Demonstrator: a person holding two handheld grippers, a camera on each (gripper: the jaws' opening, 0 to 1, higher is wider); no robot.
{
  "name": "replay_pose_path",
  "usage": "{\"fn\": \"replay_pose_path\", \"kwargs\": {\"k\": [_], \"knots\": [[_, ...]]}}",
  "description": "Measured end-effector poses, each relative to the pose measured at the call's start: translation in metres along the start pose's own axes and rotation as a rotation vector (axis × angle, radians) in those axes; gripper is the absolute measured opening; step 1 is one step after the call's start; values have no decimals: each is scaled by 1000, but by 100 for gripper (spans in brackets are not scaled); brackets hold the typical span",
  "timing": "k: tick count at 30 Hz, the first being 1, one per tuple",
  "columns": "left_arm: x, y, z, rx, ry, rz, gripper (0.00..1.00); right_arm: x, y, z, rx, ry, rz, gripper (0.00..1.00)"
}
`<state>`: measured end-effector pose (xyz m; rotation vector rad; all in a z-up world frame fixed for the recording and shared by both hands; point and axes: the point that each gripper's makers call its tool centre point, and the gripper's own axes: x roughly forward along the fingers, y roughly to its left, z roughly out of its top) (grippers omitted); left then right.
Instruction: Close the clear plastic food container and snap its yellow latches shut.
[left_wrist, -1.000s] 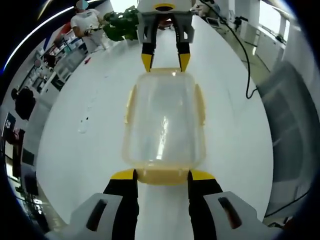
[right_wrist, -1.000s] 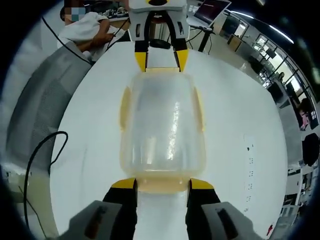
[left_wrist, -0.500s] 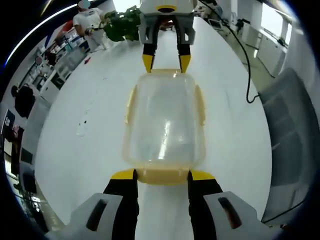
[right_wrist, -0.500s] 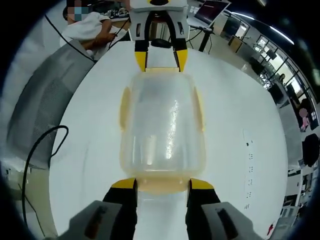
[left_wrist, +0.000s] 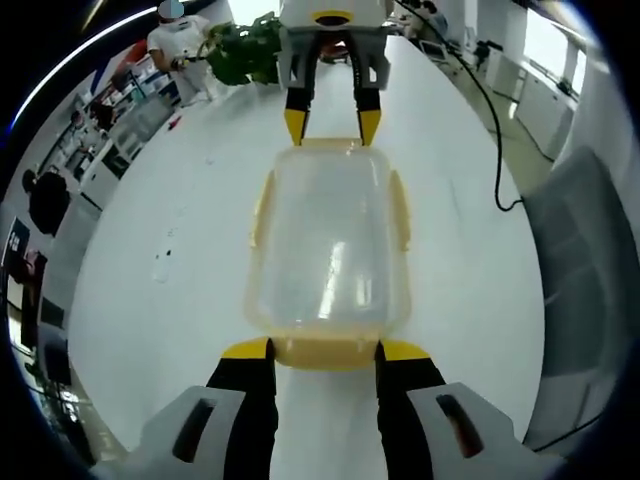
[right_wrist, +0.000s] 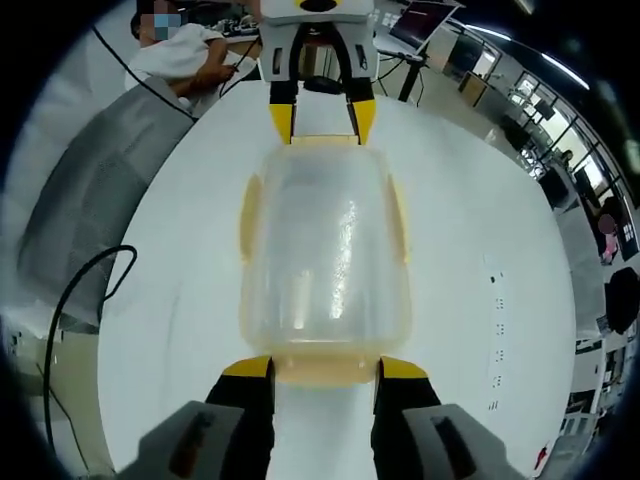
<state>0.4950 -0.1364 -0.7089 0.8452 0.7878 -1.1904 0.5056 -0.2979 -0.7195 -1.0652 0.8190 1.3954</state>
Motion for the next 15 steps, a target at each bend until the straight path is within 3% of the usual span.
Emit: {"fn": "replay_pose_path", "kwargs": {"k": [15], "knots": [[13, 1, 12, -9, -10, -9, 37, -2, -3, -17, 1, 13, 9, 36]]}}
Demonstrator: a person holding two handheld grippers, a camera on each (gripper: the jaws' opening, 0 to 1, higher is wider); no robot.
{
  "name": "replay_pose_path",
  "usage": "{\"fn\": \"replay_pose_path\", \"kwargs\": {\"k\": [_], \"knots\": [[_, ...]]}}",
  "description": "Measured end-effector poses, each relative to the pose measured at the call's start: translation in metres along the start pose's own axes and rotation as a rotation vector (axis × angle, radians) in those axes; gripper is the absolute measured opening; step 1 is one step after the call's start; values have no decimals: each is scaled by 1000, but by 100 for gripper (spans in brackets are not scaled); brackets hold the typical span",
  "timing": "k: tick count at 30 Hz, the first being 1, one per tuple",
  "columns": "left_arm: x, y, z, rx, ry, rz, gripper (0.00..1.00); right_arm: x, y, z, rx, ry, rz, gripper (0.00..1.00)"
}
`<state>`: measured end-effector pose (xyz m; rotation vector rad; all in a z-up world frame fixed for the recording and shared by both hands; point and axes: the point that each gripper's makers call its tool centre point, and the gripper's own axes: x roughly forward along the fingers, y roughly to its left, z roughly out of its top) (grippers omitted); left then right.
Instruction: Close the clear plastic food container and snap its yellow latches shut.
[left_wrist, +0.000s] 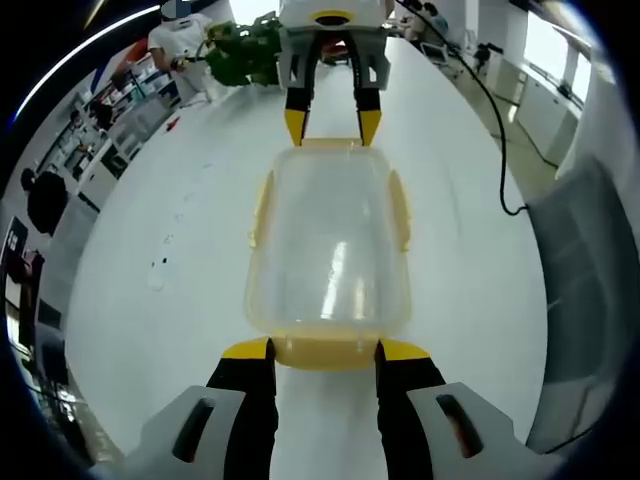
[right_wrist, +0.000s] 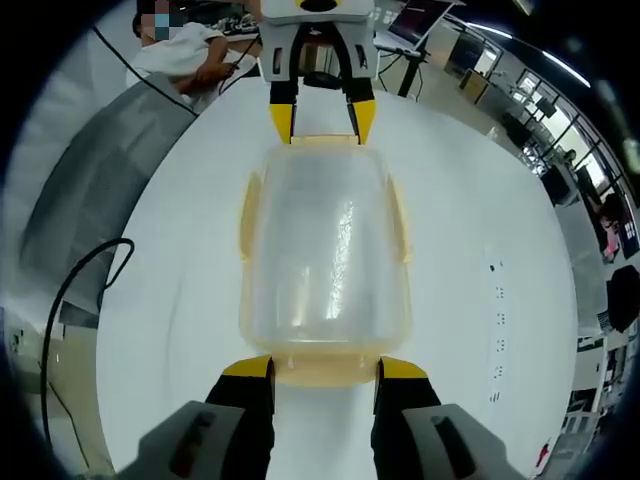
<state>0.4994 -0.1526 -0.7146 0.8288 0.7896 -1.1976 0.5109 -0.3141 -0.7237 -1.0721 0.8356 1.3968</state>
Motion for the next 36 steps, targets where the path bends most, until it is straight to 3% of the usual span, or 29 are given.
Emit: {"fn": "replay_pose_path", "kwargs": {"k": [36], "knots": [[22, 1, -7, -9, 19, -44, 37, 18, 1, -12, 56, 2, 56, 36]]}}
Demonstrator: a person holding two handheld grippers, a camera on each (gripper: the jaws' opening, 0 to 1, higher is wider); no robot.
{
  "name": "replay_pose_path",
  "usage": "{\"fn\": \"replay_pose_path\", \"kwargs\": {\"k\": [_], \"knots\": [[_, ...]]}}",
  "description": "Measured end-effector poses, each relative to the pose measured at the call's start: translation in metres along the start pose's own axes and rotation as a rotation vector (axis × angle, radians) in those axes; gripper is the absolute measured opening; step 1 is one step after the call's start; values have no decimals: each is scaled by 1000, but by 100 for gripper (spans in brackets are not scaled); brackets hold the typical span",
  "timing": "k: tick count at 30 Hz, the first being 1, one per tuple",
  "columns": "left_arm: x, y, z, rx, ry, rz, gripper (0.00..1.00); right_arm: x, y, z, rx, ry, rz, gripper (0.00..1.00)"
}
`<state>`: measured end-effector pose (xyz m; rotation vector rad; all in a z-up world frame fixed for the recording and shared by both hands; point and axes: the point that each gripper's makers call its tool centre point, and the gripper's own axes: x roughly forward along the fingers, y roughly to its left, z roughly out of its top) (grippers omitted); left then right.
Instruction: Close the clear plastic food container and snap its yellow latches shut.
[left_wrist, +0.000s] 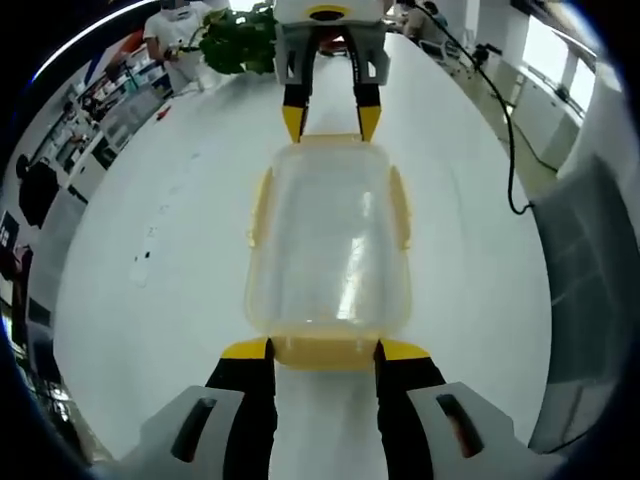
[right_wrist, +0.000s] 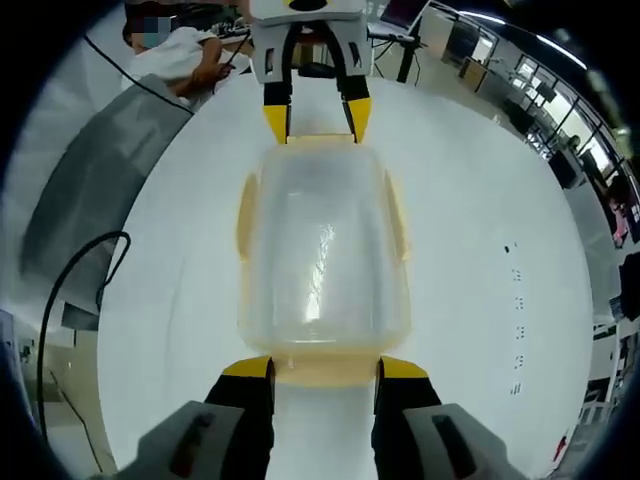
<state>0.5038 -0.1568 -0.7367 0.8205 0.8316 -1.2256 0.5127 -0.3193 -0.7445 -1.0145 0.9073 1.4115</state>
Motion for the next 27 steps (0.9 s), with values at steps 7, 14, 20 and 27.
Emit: {"fn": "replay_pose_path", "kwargs": {"k": [7, 14, 20, 27], "knots": [[3, 0, -1, -16, -6, -13, 37, 0, 0, -1, 0, -8, 1, 37], [6, -2, -3, -3, 8, -20, 38, 0, 1, -1, 1, -6, 1, 37], [5, -7, -9, 50, 20, -44, 38, 0, 6, -1, 1, -19, 22, 39], [1, -9, -21, 15, 34, -42, 48, -7, 7, -12, 3, -14, 2, 41]]}}
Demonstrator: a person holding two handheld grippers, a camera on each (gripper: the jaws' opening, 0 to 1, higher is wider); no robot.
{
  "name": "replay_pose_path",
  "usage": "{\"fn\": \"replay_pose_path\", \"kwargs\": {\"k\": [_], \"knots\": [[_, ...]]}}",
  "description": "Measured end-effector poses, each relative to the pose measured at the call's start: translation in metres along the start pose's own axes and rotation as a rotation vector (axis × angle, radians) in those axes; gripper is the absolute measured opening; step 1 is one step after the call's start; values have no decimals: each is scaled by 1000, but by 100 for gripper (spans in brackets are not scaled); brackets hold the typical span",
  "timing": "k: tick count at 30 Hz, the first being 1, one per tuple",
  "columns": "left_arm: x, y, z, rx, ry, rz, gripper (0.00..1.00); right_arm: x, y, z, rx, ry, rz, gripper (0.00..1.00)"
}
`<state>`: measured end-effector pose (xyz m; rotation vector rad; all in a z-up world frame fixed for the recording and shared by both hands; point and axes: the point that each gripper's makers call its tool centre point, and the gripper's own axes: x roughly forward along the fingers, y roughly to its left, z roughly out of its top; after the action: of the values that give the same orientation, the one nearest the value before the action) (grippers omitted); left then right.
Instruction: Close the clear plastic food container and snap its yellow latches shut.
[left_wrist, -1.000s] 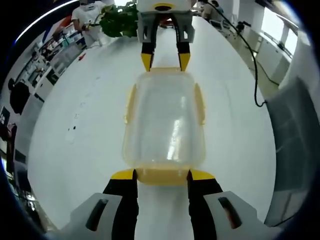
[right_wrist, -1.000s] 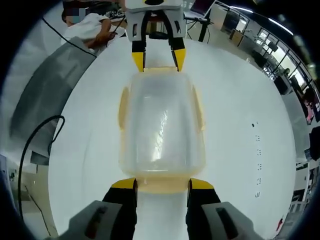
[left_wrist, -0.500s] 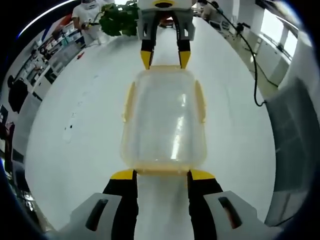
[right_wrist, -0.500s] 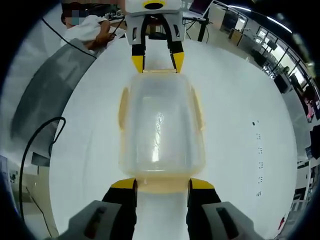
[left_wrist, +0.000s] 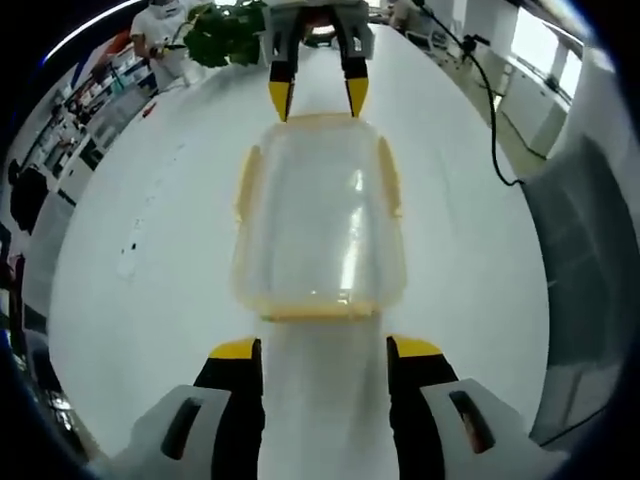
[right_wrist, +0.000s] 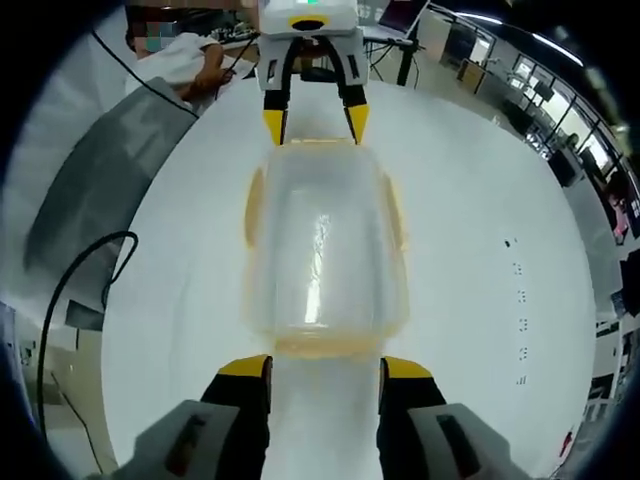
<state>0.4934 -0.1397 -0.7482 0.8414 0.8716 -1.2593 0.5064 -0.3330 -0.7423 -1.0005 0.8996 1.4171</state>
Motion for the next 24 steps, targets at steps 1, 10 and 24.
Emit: {"fn": "replay_pose_path", "kwargs": {"k": [1, 10, 24], "knots": [[-1, 0, 0, -9, -3, 1, 48, -2, 0, 0, 4, -2, 0, 41], [-13, 2, 19, -113, -81, 8, 53, -18, 0, 9, 146, -90, -22, 37], [-20, 14, 25, -386, -134, 79, 51, -13, 6, 22, 349, -153, -72, 39]]}}
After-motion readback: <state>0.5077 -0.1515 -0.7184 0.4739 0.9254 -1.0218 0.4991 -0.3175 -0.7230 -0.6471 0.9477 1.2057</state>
